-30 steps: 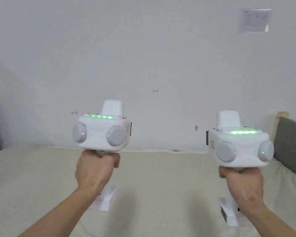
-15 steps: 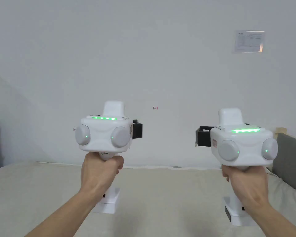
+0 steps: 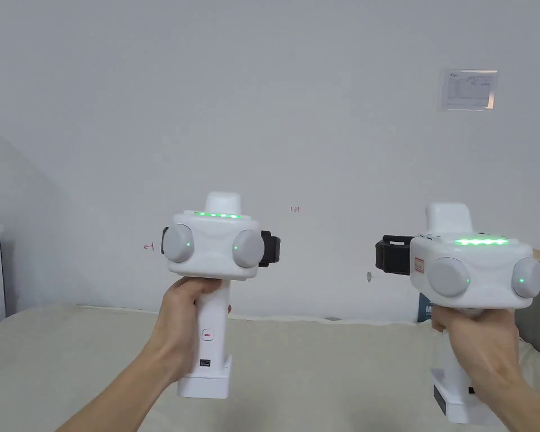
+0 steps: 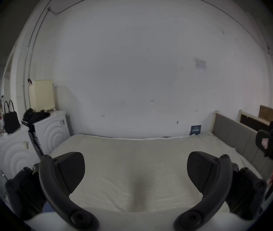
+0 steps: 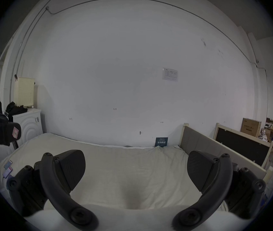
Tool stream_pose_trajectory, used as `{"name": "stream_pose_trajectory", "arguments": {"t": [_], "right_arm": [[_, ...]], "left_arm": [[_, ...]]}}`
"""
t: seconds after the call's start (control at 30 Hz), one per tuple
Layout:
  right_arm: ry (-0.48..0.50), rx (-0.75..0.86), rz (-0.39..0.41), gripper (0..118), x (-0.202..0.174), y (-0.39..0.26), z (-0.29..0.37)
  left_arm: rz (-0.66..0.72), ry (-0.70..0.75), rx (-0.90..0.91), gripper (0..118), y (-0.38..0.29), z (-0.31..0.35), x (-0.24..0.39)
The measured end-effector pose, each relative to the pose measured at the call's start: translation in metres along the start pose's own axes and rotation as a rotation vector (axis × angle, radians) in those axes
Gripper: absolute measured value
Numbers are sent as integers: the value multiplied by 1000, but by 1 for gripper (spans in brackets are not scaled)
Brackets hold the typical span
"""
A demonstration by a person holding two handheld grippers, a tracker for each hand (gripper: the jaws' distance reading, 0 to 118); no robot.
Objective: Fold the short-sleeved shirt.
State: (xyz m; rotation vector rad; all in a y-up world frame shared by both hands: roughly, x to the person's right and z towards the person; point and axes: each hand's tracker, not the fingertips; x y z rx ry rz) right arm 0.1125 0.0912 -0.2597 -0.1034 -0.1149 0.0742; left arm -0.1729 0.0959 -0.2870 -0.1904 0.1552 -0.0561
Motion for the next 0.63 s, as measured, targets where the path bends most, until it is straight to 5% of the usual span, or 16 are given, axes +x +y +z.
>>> {"name": "stream_pose_trajectory", "arguments": {"t": [0.3,0.63], "right_arm": [[15,10,9,118,2,5,12],[-4,33,8,118,11,10,18]], "left_arm": [[128,-123,-2,118,9,33,0],[82,-72,11,118,18,37,1]]}}
